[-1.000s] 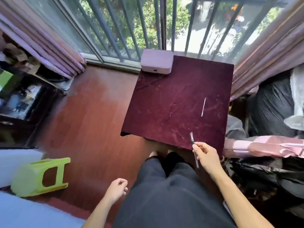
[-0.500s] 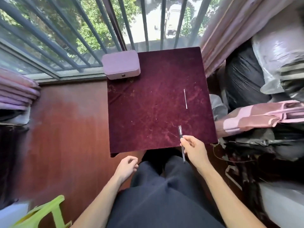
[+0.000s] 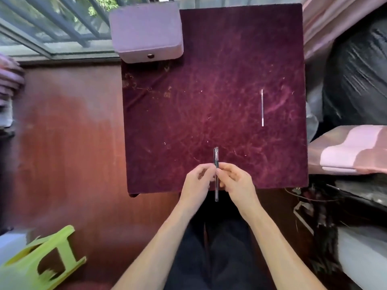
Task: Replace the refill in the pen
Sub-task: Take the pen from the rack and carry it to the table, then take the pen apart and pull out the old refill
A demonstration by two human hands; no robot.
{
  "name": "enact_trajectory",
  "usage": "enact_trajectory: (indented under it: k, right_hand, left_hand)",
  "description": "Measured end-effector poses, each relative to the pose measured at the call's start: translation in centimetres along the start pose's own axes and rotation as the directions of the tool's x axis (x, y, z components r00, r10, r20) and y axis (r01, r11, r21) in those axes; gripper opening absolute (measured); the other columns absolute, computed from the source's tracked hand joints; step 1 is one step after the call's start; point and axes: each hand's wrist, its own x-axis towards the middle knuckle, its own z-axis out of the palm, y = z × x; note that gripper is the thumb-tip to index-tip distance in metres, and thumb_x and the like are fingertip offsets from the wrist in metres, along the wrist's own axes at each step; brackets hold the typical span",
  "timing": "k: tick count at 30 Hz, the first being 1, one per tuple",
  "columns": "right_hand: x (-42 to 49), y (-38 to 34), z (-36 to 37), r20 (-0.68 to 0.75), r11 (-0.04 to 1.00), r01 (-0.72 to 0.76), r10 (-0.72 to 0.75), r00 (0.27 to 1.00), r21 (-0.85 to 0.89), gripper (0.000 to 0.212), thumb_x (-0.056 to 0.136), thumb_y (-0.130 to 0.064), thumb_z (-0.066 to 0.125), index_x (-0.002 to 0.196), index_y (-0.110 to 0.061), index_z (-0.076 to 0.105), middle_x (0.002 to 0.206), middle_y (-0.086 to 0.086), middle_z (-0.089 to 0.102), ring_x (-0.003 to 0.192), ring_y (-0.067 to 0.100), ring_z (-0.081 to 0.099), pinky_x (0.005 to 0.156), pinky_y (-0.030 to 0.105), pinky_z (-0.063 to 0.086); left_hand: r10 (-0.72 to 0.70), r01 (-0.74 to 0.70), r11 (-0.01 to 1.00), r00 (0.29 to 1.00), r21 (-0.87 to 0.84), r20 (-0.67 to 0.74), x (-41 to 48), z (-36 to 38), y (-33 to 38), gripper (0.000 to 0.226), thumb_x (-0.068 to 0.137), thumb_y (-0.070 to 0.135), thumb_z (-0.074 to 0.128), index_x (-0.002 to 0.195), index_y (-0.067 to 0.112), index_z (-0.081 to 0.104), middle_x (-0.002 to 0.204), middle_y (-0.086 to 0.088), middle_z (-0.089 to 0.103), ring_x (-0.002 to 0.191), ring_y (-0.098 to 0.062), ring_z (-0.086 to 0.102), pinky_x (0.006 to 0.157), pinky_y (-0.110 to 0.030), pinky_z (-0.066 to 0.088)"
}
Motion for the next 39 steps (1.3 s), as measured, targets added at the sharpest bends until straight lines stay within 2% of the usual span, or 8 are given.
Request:
enact_trajectory:
  k: [6,10,13,17,24,29,33,39]
  right_hand:
    - [4.9,3.1,0.2,-0.014,1.000,0.001,-0.002,1.000,-0.007,0.014,0.100,-0.022,0.075,0.110,-0.031,0.078,0.093,-0.010,0.083,0.070,-0.004,0.068,0.064,0.013,0.054]
    - [6.7,4.7,0.4,-0.001,0.998,0.051,-0.051,0.999,-0.024,0.013,0.100,-0.019,0.074,0.109,-0.028,0.077,0.092,-0.013,0.082,0.068,-0.006,0.069,0.062,0.009,0.052]
    - [7.5,5.4,0.8,0.013,0.997,0.069,-0.068,0.998,-0.033,0.011,0.100,-0.020,0.075,0.108,-0.027,0.077,0.091,-0.011,0.082,0.066,-0.003,0.069,0.063,0.011,0.053]
    - [8.0,6.1,1.1,0.027,0.994,0.096,-0.094,0.995,-0.057,0.012,0.099,-0.019,0.075,0.108,-0.028,0.077,0.094,-0.010,0.083,0.068,-0.001,0.071,0.066,0.013,0.056]
    - [9.3,5.7,0.7,0.064,0.899,0.292,-0.287,0.956,-0.326,0.015,0.098,-0.026,0.076,0.105,-0.038,0.076,0.096,-0.018,0.079,0.085,0.007,0.076,0.071,0.013,0.057]
    - [11.2,4.2,0.1,0.020,0.914,0.324,-0.329,0.944,-0.242,0.015,0.100,-0.022,0.074,0.103,-0.036,0.076,0.092,-0.024,0.078,0.077,-0.001,0.073,0.068,0.009,0.054]
    - [12.3,3.5,0.2,0.047,0.945,0.299,-0.295,0.954,-0.134,0.010,0.102,-0.023,0.073,0.104,-0.030,0.080,0.081,-0.024,0.077,0.068,-0.008,0.067,0.064,0.006,0.050]
    - [12.9,3.6,0.4,0.057,0.963,0.260,-0.257,0.965,-0.074,0.010,0.100,-0.028,0.075,0.105,-0.025,0.084,0.071,-0.025,0.073,0.063,-0.006,0.065,0.063,0.007,0.049]
  left_hand:
    - [0.024,-0.025,1.000,0.996,-0.017,-0.087,5.0,0.2,-2.9,0.018,0.099,0.029,0.058,0.096,0.034,0.075,0.089,0.014,0.079,0.077,0.004,0.072,0.063,-0.012,0.053]
    - [0.063,-0.066,0.997,0.994,-0.033,-0.087,7.3,-0.3,-3.8,0.020,0.099,0.034,0.057,0.103,0.032,0.076,0.096,0.012,0.080,0.085,-0.001,0.075,0.067,-0.015,0.056]
    - [0.052,-0.054,0.998,0.997,-0.029,-0.054,8.4,-0.6,-4.3,0.020,0.098,0.039,0.057,0.100,0.036,0.077,0.096,0.011,0.081,0.088,-0.005,0.077,0.070,-0.019,0.060]
    - [0.064,-0.065,0.998,0.996,-0.025,-0.060,9.5,-0.6,-4.9,0.018,0.098,0.033,0.062,0.098,0.029,0.080,0.093,0.008,0.081,0.087,-0.006,0.076,0.074,-0.024,0.062]
    - [0.150,-0.151,0.989,0.983,-0.005,-0.103,10.5,-0.4,-5.9,0.018,0.101,0.024,0.061,0.099,0.015,0.077,0.091,0.001,0.080,0.085,-0.010,0.077,0.077,-0.027,0.062]
    - [0.159,-0.168,0.982,0.983,-0.084,-0.096,10.6,-0.3,-6.0,0.018,0.103,0.023,0.058,0.105,0.013,0.074,0.083,0.000,0.076,0.072,-0.011,0.074,0.070,-0.023,0.061]
    - [0.175,-0.181,0.980,0.981,-0.080,-0.081,10.7,-0.3,-6.2,0.019,0.102,0.027,0.059,0.108,0.018,0.074,0.082,0.003,0.073,0.071,-0.010,0.072,0.069,-0.026,0.060]
    - [0.178,-0.181,0.980,0.983,-0.076,-0.053,10.8,-0.3,-6.3,0.019,0.102,0.031,0.057,0.106,0.021,0.073,0.081,0.005,0.072,0.065,-0.004,0.062,0.059,-0.019,0.050]
